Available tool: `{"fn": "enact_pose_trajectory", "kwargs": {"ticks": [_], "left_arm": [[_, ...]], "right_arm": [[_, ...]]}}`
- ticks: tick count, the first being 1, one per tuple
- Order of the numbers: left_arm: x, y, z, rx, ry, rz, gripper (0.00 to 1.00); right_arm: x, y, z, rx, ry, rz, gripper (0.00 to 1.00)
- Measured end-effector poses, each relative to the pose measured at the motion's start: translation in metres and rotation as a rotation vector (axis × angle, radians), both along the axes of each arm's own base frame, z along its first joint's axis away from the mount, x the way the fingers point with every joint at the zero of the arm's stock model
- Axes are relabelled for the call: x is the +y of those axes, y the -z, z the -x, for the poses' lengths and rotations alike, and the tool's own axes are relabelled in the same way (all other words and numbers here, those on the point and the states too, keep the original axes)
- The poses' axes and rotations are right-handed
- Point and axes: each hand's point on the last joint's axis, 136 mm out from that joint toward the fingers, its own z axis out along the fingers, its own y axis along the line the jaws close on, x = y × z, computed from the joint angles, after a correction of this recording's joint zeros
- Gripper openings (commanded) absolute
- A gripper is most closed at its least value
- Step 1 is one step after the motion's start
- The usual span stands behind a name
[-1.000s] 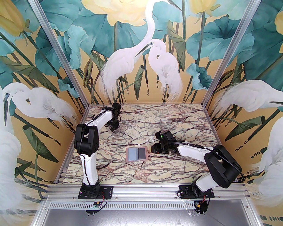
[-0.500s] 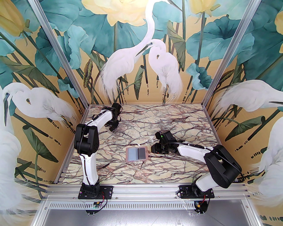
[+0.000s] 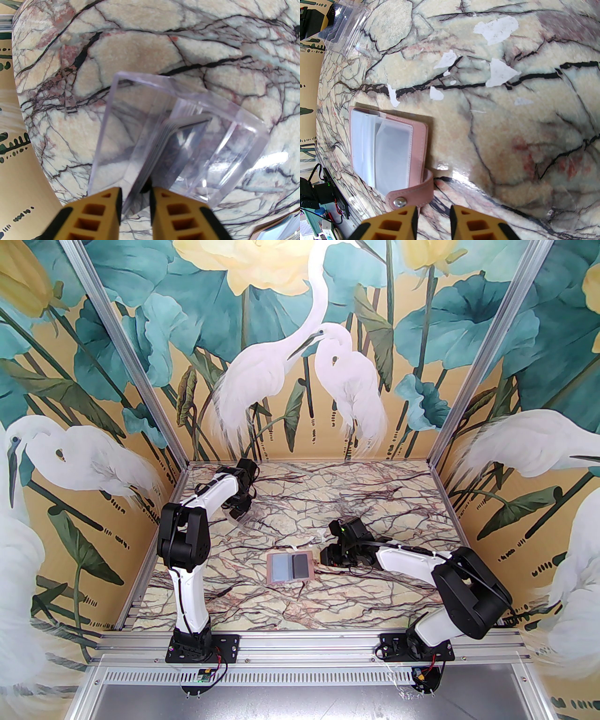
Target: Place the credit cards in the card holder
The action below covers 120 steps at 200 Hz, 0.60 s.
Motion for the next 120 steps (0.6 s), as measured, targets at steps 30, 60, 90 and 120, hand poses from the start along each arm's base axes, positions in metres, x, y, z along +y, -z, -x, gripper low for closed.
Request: {"fn": "enact_pose_trajectory", "kwargs": {"ticks": [30,60,90,120], "left_arm": [[0.0000,-0.0010,-0.0007,-0.003,0.000,0.000,0.23],[0.0001,-0.0011,-0.0007,-0.003,0.000,-0.001,0.18],[0.0006,-0.0034,-0.0011,-0.009,-0.001,-0.003,0.13],[0.0003,-0.0084,-0.0027,-0.022,-0.001,-0.001,0.09]], "right_arm": [[0.0005,-0.0006,-0.0002,0.000,-0.002,-0.002,0.32],[0.0006,0.0000,-0.0002,0.001,-0.002,-0.001,0.32],[0.0005,0.0009,-0.0002,0.003,-0.002,0.000,0.32],[0.0006,0.0018,-0.0001,0.006,-0.002,0.002,0.32]]}}
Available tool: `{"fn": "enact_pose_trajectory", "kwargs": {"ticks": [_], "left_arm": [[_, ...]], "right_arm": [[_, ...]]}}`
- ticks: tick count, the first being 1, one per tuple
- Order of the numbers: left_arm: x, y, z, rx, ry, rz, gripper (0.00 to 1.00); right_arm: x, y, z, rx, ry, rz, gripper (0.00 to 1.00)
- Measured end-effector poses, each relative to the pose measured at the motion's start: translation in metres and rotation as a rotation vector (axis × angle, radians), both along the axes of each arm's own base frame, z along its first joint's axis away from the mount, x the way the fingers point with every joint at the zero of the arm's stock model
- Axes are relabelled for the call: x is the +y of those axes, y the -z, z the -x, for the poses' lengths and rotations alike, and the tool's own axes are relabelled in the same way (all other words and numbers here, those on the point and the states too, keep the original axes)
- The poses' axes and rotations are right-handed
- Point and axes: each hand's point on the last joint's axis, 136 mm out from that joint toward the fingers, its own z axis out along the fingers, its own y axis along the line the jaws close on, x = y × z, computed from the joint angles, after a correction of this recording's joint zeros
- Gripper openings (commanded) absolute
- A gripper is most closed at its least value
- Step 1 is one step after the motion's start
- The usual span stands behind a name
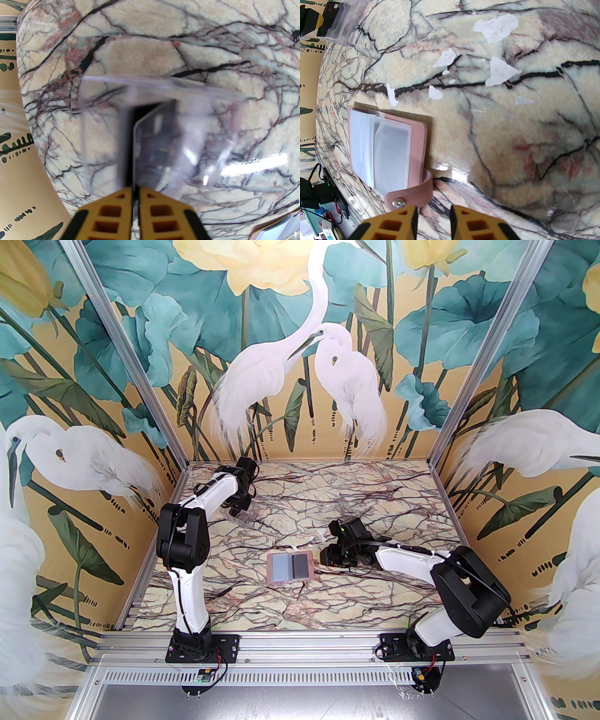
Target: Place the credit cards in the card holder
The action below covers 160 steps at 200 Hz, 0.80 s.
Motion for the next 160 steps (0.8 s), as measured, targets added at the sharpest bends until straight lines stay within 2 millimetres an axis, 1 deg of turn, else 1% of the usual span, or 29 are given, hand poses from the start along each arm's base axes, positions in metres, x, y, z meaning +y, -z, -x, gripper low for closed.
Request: {"fn": "enact_pose_trajectory", "kwargs": {"ticks": [27,50,114,135,160], "left_arm": [[0.002,-0.002,0.000,-0.005,-0.004,-0.006,0.06],[0.003,-0.004,0.000,-0.007,-0.008,-0.005,0.00],[0.003,-0.011,0.006,-0.007,-0.022,0.003,0.00],[0.000,-0.023,0.009,-0.030,-0.041,0.038,0.00],[-0.011,-0.050,0.019,-0.088,-0.059,0.142,0.00]], "right_arm": [[0.000,0.001,0.000,0.002,0.000,0.001,0.32],[0.000,0.000,-0.001,0.001,0.000,0.001,0.32],[0.001,0.000,-0.001,0.000,0.000,0.000,0.32],[0.001,0.000,-0.001,0.000,0.000,0.000,0.31],[0.001,-0.002,-0.001,-0.004,0.000,-0.002,0.31]]}}
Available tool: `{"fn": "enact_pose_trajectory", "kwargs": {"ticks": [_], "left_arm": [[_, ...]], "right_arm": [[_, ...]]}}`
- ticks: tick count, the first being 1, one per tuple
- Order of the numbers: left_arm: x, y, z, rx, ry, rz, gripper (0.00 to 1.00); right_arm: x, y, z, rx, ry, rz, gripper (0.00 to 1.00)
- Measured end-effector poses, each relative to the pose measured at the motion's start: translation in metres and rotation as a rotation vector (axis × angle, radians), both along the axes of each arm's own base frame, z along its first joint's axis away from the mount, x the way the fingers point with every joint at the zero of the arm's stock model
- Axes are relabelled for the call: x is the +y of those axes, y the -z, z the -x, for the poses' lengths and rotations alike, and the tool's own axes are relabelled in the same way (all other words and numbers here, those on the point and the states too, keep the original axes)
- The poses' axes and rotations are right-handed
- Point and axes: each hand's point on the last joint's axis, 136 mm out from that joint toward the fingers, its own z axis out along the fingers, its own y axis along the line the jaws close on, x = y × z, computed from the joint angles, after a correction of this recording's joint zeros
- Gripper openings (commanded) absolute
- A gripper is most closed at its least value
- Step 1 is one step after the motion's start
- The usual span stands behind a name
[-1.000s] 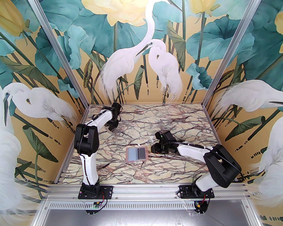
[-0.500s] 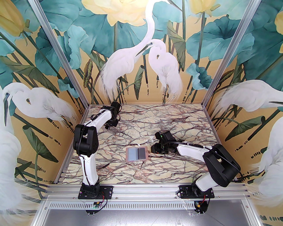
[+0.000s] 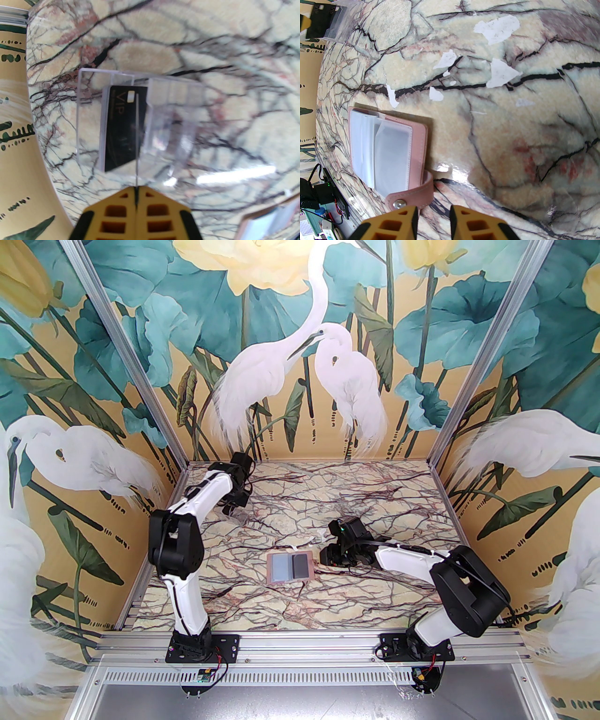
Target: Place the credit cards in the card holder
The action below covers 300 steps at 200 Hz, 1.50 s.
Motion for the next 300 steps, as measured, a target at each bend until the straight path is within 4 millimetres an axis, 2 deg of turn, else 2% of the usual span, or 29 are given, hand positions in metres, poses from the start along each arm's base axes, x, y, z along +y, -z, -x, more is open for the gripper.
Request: {"fn": "enact_pose_trajectory", "kwargs": {"ticks": [34,52,81,102,120,134,154,186,218,249,300], "left_arm": [[-0.028,-0.036,0.027,-0.074,0.009,0.232,0.00],[-0.052,-0.046,0.050,-0.090,0.034,0.409,0.00],[-0.093,-0.050,0.090,-0.082,0.079,0.714,0.00],[-0.122,-0.051,0.119,-0.054,0.108,0.946,0.00],[-0.145,-0.052,0.143,-0.020,0.138,1.116,0.00],[-0.160,-0.056,0.159,0.006,0.175,1.222,0.00],[-0.177,-0.068,0.176,0.033,0.237,1.341,0.00],[-0.189,-0.092,0.193,0.039,0.333,1.465,0.00],[-0.195,-0.111,0.206,0.038,0.408,1.537,0.00],[-0.198,-0.118,0.215,0.064,0.437,1.588,0.00],[-0.200,-0.127,0.221,0.075,0.458,1.627,0.00]], "right_arm": [[0.000,-0.023,-0.001,-0.060,0.003,-0.037,0.31],[-0.001,-0.047,0.000,-0.116,0.007,-0.077,0.30],[0.000,-0.096,0.001,-0.225,0.008,-0.163,0.31],[0.004,-0.129,0.004,-0.273,-0.002,-0.238,0.37],[0.009,-0.153,0.009,-0.287,-0.017,-0.309,0.50],[0.013,-0.167,0.012,-0.292,-0.032,-0.358,0.60],[0.017,-0.179,0.016,-0.280,-0.045,-0.412,0.64],[0.024,-0.192,0.022,-0.261,-0.080,-0.473,0.63],[0.033,-0.200,0.026,-0.236,-0.118,-0.523,0.55],[0.043,-0.202,0.032,-0.205,-0.154,-0.546,0.50],[0.056,-0.218,0.040,-0.211,-0.208,-0.593,0.41]]}}
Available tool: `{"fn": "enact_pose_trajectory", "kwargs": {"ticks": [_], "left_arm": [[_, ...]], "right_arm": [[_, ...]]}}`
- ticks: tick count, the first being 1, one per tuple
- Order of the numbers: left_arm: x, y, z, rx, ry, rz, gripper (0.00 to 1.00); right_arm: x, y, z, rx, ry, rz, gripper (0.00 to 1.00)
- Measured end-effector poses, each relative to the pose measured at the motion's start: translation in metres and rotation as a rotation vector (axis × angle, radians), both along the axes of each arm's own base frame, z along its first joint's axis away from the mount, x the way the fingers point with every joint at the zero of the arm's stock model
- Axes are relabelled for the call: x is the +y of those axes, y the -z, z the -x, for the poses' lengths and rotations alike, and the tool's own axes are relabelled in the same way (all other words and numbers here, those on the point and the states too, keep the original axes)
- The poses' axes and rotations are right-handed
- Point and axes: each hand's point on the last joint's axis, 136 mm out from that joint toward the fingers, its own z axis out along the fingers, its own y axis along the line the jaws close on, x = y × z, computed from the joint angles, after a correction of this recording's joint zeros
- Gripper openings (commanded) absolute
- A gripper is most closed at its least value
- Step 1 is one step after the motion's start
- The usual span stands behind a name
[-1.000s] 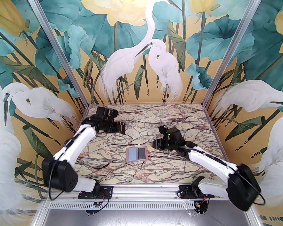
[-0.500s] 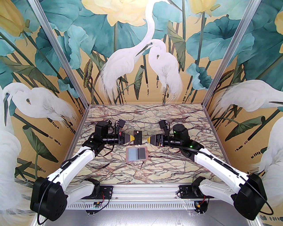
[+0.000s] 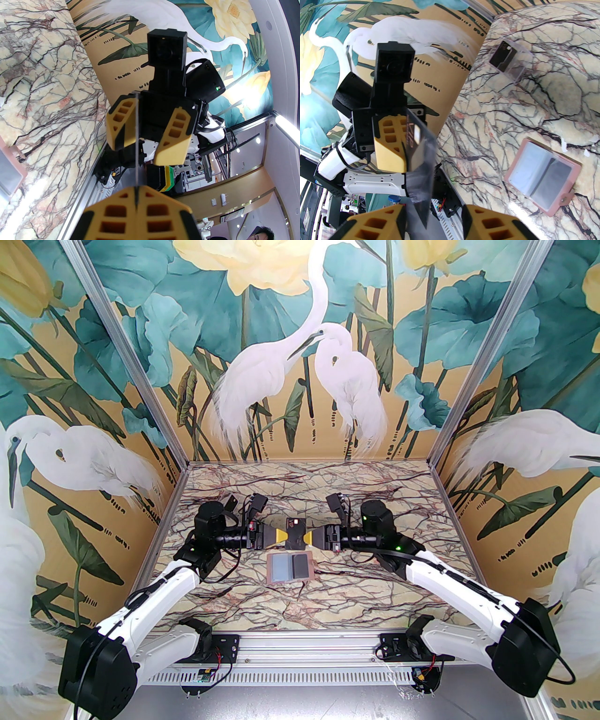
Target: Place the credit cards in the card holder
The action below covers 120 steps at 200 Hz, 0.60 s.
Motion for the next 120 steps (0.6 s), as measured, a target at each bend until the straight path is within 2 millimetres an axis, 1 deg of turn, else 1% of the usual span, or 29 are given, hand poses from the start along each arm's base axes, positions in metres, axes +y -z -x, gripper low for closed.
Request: {"fn": "enact_pose_trajectory", "kwargs": {"ticks": [21,71,120], "left_arm": [[-0.0006,0.0005,0.0019,0.015,0.008,0.004,0.00],[-0.0008,0.0042,0.0046,0.028,0.018,0.006,0.00],[-0.0009,0.0029,0.0046,0.032,0.018,0.011,0.00]], "right_arm": [[0.0040,-0.0034,0.0002,-0.002,-0.009,-0.012,0.36],[0.0047,-0.0061,-0.0008,-0.001,-0.006,-0.023,0.25],[0.0058,-0.0061,0.0009,0.005,-0.010,-0.023,0.21]]}}
